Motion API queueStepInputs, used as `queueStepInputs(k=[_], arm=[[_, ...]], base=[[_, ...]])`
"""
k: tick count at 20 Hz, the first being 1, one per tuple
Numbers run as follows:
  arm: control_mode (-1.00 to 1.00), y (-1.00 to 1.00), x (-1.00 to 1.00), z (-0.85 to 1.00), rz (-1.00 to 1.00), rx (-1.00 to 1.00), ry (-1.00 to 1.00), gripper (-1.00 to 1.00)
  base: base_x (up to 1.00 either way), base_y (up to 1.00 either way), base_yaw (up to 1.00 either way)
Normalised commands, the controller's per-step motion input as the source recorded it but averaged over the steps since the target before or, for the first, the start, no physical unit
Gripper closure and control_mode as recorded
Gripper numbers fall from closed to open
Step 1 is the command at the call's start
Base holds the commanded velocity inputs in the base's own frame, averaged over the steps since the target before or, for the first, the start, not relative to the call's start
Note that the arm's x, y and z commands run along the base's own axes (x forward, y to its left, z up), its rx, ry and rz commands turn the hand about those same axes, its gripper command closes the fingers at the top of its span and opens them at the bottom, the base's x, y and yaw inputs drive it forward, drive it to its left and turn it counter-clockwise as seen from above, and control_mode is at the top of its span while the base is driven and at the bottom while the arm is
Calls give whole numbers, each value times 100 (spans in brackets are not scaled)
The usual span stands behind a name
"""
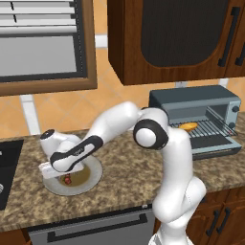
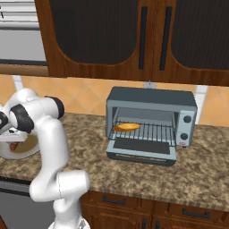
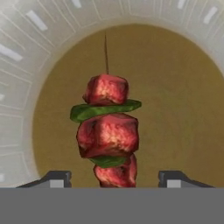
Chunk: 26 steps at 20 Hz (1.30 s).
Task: Pick up the kebab skewer and baguette bread, and place them inside the toaster oven. Close the toaster oven door and start by setting the timer.
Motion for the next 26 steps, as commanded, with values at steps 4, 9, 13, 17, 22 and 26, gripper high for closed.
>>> queueStepInputs(k=[4,9,13,17,22,26], arm=[[-100,0,0,-15,0,0,0,100],[-100,-9,0,-30,0,2,-1,100],[-100,-53,-10,6,-2,4,-3,100],[-100,-98,-36,45,-11,9,-1,100],[-100,-100,-51,48,-14,13,-1,100],[-100,-100,-54,52,-21,16,0,100]], base=[[0,0,0],[0,0,0],[0,0,0],[0,0,0],[0,0,0],[0,0,0]])
